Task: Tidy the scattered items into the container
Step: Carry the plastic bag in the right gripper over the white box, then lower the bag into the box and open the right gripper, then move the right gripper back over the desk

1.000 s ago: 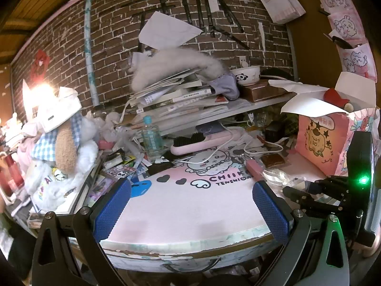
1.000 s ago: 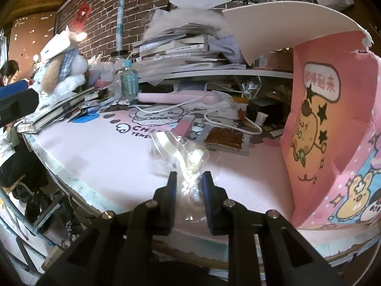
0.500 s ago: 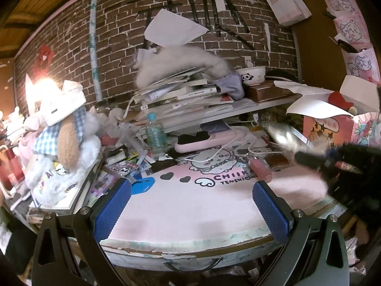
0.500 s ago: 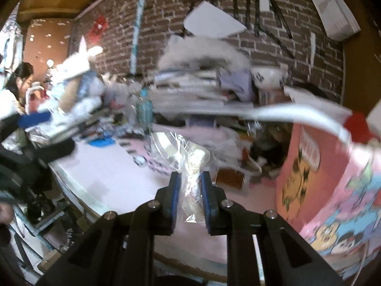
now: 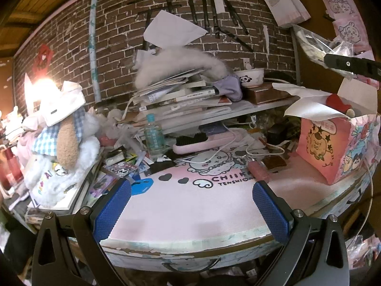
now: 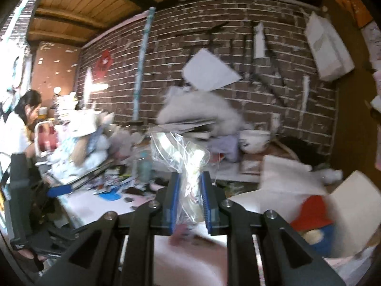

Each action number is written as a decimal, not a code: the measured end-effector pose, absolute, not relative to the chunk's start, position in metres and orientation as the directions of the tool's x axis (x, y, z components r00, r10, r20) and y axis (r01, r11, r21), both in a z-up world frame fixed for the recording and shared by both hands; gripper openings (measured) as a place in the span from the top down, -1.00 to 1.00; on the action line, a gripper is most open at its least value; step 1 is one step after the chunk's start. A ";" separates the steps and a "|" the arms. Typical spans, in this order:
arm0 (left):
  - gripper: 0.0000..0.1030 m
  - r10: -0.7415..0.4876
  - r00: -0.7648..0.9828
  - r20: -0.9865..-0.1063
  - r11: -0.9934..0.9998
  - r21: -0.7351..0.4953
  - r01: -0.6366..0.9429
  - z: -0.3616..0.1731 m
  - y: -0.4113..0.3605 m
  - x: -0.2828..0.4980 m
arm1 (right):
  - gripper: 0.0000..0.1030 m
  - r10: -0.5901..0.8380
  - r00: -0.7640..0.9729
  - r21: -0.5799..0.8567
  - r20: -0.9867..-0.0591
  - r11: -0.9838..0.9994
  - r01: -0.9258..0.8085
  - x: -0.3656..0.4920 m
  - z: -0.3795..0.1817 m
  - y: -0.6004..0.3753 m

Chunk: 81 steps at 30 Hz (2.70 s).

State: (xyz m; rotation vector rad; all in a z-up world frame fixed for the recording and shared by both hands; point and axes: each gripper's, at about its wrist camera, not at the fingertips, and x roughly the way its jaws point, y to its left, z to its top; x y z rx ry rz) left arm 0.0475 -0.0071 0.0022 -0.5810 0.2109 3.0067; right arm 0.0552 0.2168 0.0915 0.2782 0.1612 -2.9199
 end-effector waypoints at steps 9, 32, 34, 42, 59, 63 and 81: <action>-0.98 0.050 -0.923 -0.382 -0.986 0.128 -0.106 0.001 -0.001 0.045 | 0.71 -0.009 -0.945 -0.043 -0.328 -0.999 0.025 0.029 0.099 0.292; -0.98 0.046 -0.923 -0.382 -0.986 0.133 -0.104 0.000 0.001 0.045 | -0.36 0.063 -0.867 0.003 -0.495 -0.997 -0.074 0.002 0.084 0.331; -0.98 0.047 -0.923 -0.381 -0.986 0.132 -0.105 0.000 0.001 0.045 | -0.37 0.034 -0.883 0.032 -0.468 -0.998 -0.055 0.007 0.090 0.333; -0.98 0.044 -0.924 -0.379 -0.986 0.134 -0.103 0.001 0.000 0.046 | -0.37 -0.102 -0.898 0.135 -0.429 -0.990 0.047 0.011 0.100 0.329; -0.98 -0.011 -0.925 -0.380 -0.990 0.132 -0.043 -0.002 -0.023 0.047 | -0.36 -0.391 -0.836 0.114 -0.384 -0.919 0.377 0.030 0.059 0.200; -0.98 -0.037 -0.920 -0.389 -0.991 0.132 -0.016 -0.006 -0.032 0.047 | -0.36 -0.384 -0.834 0.091 -0.397 -0.920 0.381 0.032 0.035 0.176; -0.97 0.193 -0.875 -0.444 -0.965 0.075 -0.251 -0.020 0.035 -0.013 | -0.36 -0.176 -0.905 -0.017 -0.388 -0.980 0.197 0.049 0.004 0.198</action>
